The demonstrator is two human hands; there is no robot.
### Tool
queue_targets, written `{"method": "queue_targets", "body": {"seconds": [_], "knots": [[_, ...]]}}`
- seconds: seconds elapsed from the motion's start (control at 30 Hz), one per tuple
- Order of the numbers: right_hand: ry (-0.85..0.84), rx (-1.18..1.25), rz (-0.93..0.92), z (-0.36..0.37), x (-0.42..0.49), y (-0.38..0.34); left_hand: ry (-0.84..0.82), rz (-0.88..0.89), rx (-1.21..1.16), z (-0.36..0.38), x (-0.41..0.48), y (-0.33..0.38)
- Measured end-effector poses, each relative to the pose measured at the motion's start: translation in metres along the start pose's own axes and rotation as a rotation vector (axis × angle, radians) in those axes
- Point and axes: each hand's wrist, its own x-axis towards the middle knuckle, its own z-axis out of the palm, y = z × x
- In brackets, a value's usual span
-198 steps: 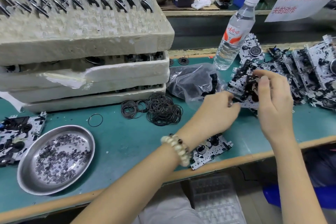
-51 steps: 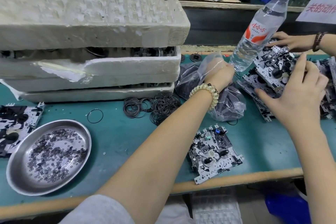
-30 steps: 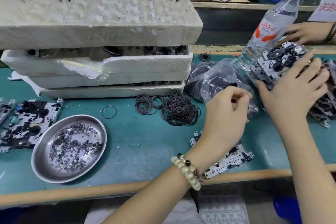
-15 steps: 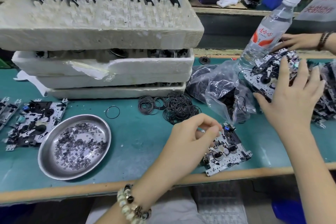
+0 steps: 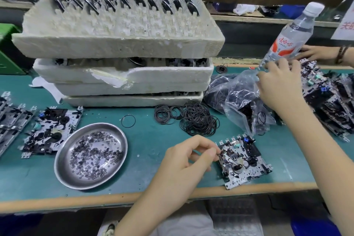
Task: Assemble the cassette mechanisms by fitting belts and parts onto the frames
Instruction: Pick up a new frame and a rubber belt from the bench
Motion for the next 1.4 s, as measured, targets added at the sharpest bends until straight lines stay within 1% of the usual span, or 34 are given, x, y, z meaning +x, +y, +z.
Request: {"method": "queue_targets", "body": {"seconds": [0.1, 0.17, 0.27, 0.33, 0.43, 0.5, 0.57, 0.63, 0.7, 0.77, 0.8, 0.87, 0.93, 1.0, 1.03, 1.2, 1.27, 1.4], "knots": [[-0.223, -0.218, -0.047, -0.008, 0.018, -0.011, 0.026, -0.017, 0.013, -0.006, -0.007, -0.001], [-0.318, -0.288, -0.057, -0.009, 0.026, -0.016, 0.031, -0.024, 0.011, -0.009, -0.011, -0.002], [-0.335, -0.34, -0.071, -0.008, 0.034, -0.02, 0.046, -0.031, 0.005, -0.015, -0.015, -0.005], [-0.32, -0.295, -0.072, -0.013, 0.036, -0.022, 0.059, -0.034, -0.002, -0.019, -0.017, -0.007], [-0.237, -0.059, -0.07, -0.023, 0.035, -0.021, 0.077, -0.038, -0.011, -0.024, -0.02, -0.01], [-0.111, 0.127, -0.048, -0.032, 0.029, -0.016, 0.094, -0.038, -0.015, -0.028, -0.022, -0.012], [0.052, 0.405, 0.052, -0.042, 0.017, -0.005, 0.111, -0.034, -0.021, -0.032, -0.024, -0.014], [0.203, 0.628, 0.149, -0.048, -0.002, 0.007, 0.133, -0.04, -0.022, -0.037, -0.026, -0.018], [0.283, 0.853, 0.24, -0.05, -0.031, 0.013, 0.16, -0.05, -0.019, -0.043, -0.03, -0.023], [0.298, 1.053, 0.343, -0.048, -0.064, 0.01, 0.191, -0.06, -0.032, -0.048, -0.034, -0.029], [0.279, 1.112, 0.395, -0.045, -0.082, 0.008, 0.2, -0.065, -0.043, -0.049, -0.036, -0.033], [0.194, 1.202, 0.493, -0.038, -0.107, 0.003, 0.215, -0.071, -0.071, -0.053, -0.038, -0.038], [0.049, 1.253, 0.571, -0.029, -0.123, 0.0, 0.201, -0.061, -0.07, -0.056, -0.041, -0.042], [-0.082, 1.249, 0.584, -0.022, -0.132, -0.003, 0.192, -0.045, -0.06, -0.057, -0.042, -0.045], [-0.119, 1.212, 0.575, -0.02, -0.134, -0.005, 0.194, -0.037, -0.057, -0.057, -0.043, -0.046], [-0.2, 1.049, 0.477, -0.014, -0.123, -0.019, 0.197, -0.022, -0.034, -0.058, -0.044, -0.05], [-0.16, 0.978, 0.461, -0.012, -0.121, -0.022, 0.195, -0.018, -0.033, -0.059, -0.046, -0.051], [0.074, 0.87, 0.486, -0.015, -0.13, -0.019, 0.201, -0.012, -0.028, -0.06, -0.047, -0.054]]}}
